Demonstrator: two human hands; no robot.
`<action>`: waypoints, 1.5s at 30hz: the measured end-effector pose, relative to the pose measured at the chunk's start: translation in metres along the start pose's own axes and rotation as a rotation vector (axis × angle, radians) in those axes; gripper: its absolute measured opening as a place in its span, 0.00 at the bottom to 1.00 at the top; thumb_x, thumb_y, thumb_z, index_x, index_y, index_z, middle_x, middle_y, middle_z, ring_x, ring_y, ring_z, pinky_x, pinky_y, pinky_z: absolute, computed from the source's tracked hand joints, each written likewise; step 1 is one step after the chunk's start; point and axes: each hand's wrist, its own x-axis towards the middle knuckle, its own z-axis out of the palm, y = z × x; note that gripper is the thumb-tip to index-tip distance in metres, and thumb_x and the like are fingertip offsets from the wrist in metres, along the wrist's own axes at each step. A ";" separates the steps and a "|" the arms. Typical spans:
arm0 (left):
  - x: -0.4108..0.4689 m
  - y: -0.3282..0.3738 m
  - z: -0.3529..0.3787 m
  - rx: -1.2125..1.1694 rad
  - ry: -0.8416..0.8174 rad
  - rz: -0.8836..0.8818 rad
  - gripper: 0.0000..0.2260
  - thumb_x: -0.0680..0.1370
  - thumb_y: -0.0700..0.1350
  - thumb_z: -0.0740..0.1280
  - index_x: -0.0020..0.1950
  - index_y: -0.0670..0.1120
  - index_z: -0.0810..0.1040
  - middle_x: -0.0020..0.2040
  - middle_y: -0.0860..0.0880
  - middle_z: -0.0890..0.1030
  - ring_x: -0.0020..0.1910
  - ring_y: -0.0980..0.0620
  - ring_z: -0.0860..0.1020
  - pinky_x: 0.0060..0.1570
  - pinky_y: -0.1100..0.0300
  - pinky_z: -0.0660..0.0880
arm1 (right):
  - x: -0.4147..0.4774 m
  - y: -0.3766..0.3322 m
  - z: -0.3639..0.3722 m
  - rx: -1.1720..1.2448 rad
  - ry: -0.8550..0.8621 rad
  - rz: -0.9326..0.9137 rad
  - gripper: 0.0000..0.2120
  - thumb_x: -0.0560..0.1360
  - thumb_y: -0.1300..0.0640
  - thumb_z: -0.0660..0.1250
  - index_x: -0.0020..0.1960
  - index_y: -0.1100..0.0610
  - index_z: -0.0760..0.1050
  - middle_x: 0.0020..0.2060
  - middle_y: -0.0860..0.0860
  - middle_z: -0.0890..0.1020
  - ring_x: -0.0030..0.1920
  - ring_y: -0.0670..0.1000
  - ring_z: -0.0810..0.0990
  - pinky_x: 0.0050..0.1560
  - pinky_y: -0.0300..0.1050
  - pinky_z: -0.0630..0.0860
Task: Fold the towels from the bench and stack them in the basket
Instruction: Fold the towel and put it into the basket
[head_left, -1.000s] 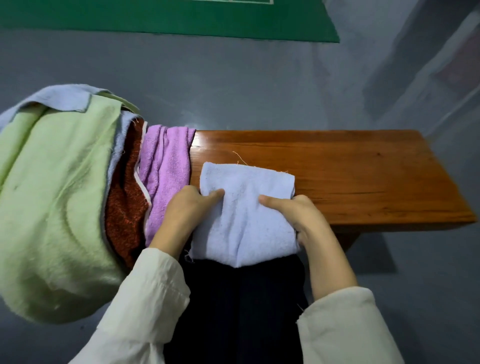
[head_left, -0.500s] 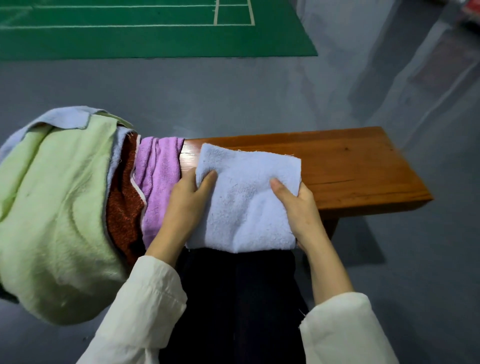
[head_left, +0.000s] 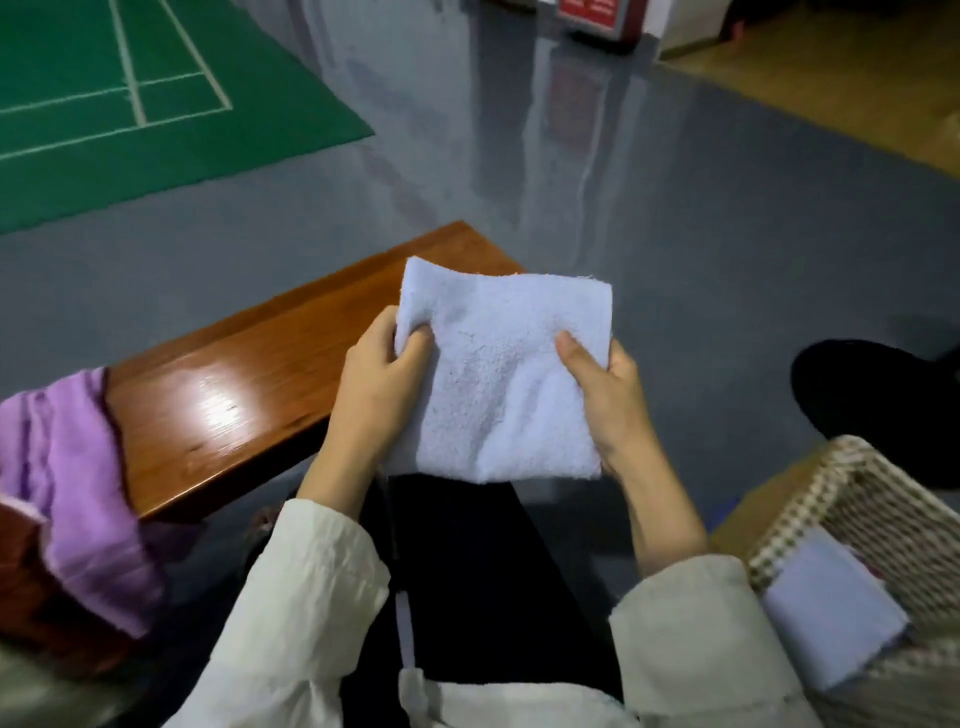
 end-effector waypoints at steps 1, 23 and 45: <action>0.000 0.010 0.015 0.002 -0.066 0.041 0.06 0.79 0.43 0.61 0.46 0.41 0.73 0.40 0.47 0.75 0.37 0.57 0.69 0.37 0.63 0.67 | -0.003 -0.004 -0.020 0.003 0.049 -0.008 0.03 0.78 0.57 0.66 0.51 0.51 0.77 0.49 0.49 0.83 0.51 0.51 0.82 0.56 0.50 0.78; -0.112 0.098 0.329 0.165 -0.930 0.293 0.14 0.77 0.60 0.62 0.41 0.50 0.68 0.34 0.50 0.77 0.36 0.48 0.76 0.38 0.49 0.73 | -0.153 0.028 -0.326 -0.039 0.978 0.042 0.16 0.77 0.44 0.64 0.63 0.47 0.72 0.55 0.42 0.78 0.56 0.44 0.77 0.57 0.40 0.75; -0.143 0.057 0.482 0.325 -0.929 0.228 0.13 0.78 0.57 0.63 0.49 0.47 0.72 0.36 0.48 0.78 0.37 0.48 0.77 0.33 0.54 0.72 | -0.116 0.111 -0.437 -0.108 1.022 0.216 0.23 0.77 0.40 0.62 0.69 0.43 0.66 0.63 0.41 0.74 0.64 0.45 0.72 0.68 0.52 0.69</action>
